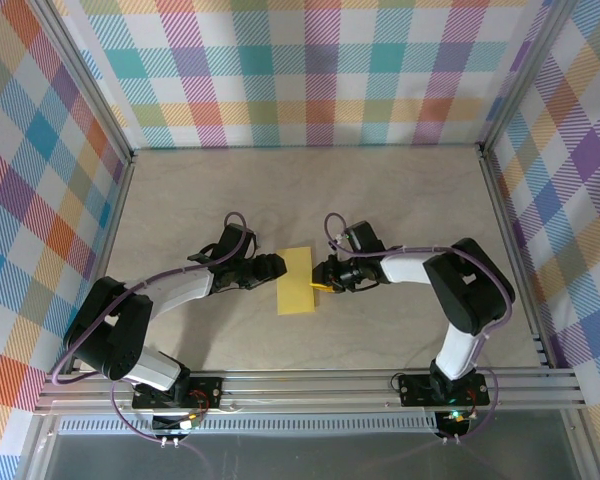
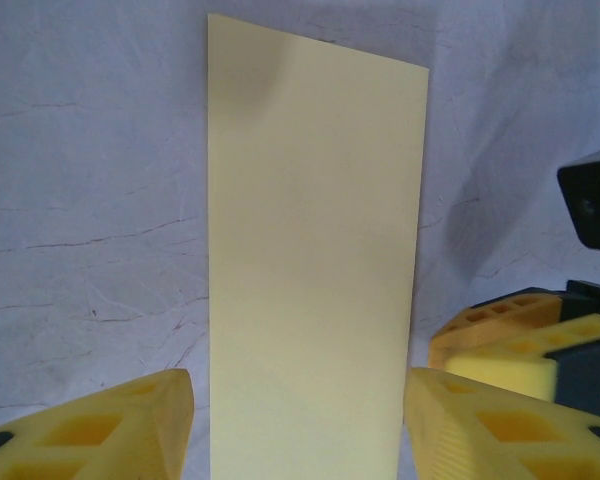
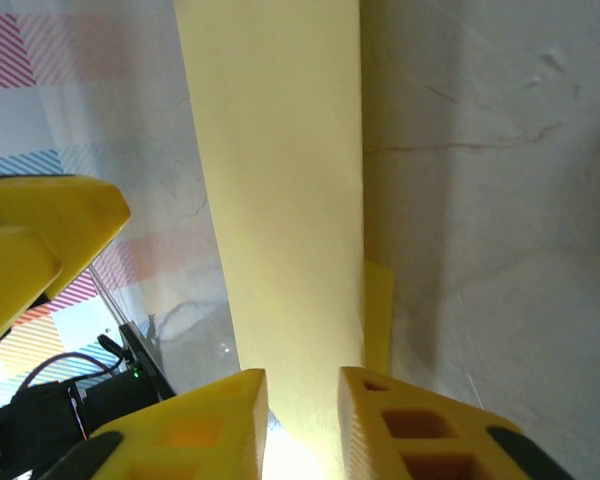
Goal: Fold a paper plane with a square sheet of paper (fold left side to right side)
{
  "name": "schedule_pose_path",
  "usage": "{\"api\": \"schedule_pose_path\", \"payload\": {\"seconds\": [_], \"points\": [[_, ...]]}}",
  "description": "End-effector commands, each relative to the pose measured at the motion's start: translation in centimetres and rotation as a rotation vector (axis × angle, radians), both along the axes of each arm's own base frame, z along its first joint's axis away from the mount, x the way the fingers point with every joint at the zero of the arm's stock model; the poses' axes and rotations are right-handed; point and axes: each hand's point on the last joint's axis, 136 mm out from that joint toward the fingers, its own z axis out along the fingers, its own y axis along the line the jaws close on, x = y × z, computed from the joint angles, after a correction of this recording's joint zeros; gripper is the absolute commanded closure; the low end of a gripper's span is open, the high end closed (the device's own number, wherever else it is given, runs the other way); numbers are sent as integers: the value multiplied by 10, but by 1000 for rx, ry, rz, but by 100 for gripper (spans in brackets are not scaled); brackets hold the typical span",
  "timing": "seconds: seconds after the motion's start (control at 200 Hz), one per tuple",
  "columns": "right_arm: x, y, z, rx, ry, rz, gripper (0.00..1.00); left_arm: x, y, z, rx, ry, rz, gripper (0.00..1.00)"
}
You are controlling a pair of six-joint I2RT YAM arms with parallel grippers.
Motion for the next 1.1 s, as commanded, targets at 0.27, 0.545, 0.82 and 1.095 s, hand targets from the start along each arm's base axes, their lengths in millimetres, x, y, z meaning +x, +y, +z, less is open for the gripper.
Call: {"api": "schedule_pose_path", "payload": {"seconds": [0.27, 0.545, 0.82, 1.095], "points": [[3, 3, -22, -52, 17, 25, 87, -6, -1, -15, -1, 50, -32, 44], [-6, -5, -36, -100, 45, 35, 89, -9, -13, -24, -45, 101, -74, 50], [-7, -8, -39, -133, 45, 40, 92, -13, -16, -32, -55, 132, -88, 55], [-9, -8, -42, -140, 53, 42, 92, -13, -22, -37, -79, 145, -104, 60]]}}
